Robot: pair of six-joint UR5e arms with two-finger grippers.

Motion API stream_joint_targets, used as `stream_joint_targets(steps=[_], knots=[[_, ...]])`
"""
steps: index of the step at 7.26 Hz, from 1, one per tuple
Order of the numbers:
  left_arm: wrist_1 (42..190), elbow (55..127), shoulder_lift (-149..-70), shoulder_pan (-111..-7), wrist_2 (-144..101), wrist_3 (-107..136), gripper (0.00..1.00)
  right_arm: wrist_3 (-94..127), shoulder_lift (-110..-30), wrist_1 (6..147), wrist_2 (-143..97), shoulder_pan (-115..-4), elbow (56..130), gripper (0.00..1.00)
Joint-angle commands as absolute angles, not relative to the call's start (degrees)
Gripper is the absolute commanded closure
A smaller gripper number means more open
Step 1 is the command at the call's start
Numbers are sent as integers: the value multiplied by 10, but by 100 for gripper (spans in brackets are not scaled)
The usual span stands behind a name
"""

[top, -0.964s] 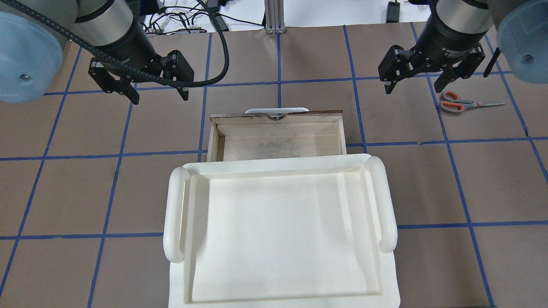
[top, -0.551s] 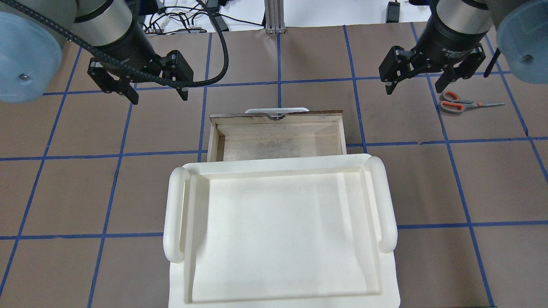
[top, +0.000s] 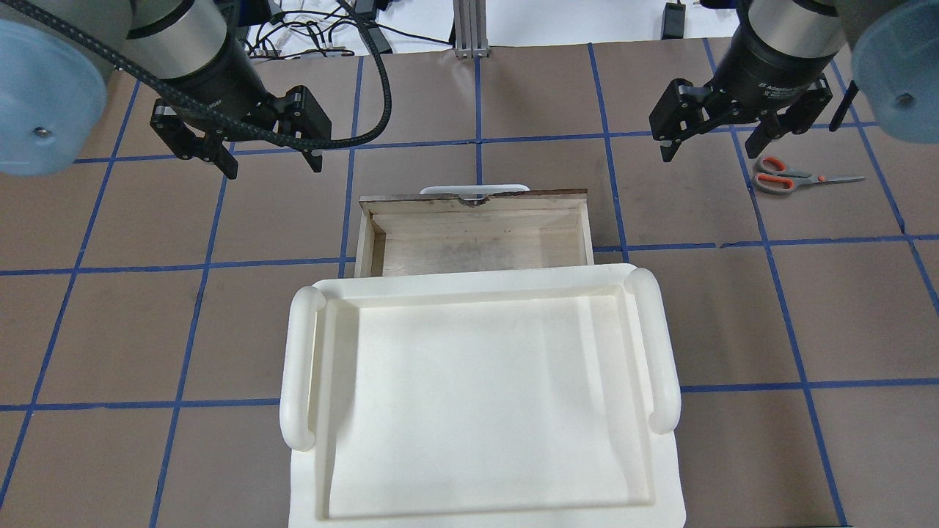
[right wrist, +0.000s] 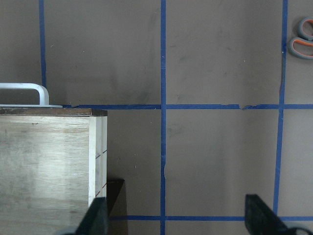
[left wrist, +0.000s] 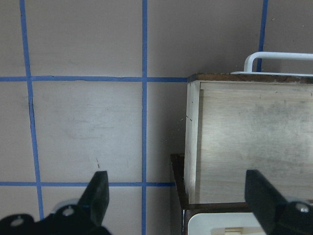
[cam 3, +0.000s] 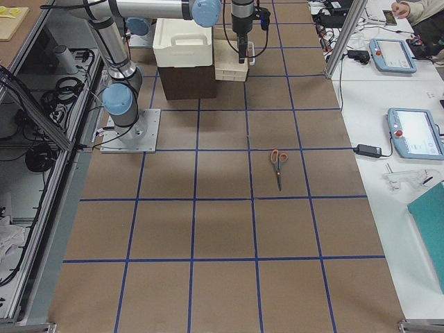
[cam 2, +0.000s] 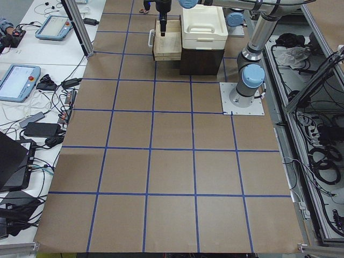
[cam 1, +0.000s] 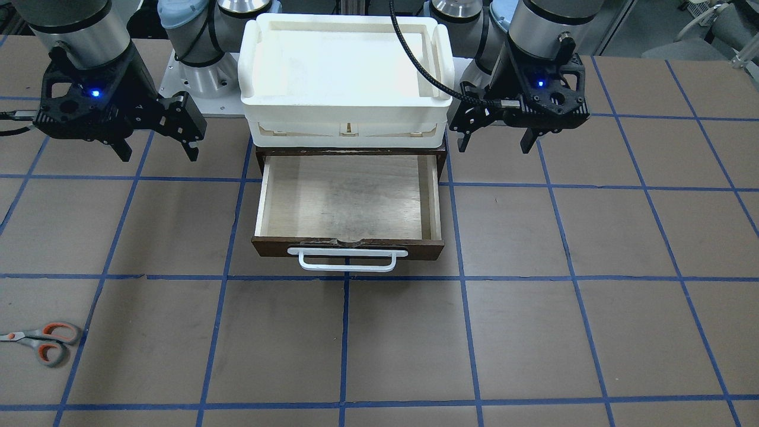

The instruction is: Put scissors in drawer and close it

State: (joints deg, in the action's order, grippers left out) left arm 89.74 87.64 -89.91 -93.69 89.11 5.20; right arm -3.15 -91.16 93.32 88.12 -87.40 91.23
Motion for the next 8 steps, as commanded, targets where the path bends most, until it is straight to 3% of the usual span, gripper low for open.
stream_joint_targets(steps=[1, 8], knots=[[897, 876, -899, -937, 890, 52, 0, -66, -910, 936, 879, -873, 912, 0], [896, 876, -899, -938, 890, 52, 0, -76, -907, 943, 877, -867, 911, 0]])
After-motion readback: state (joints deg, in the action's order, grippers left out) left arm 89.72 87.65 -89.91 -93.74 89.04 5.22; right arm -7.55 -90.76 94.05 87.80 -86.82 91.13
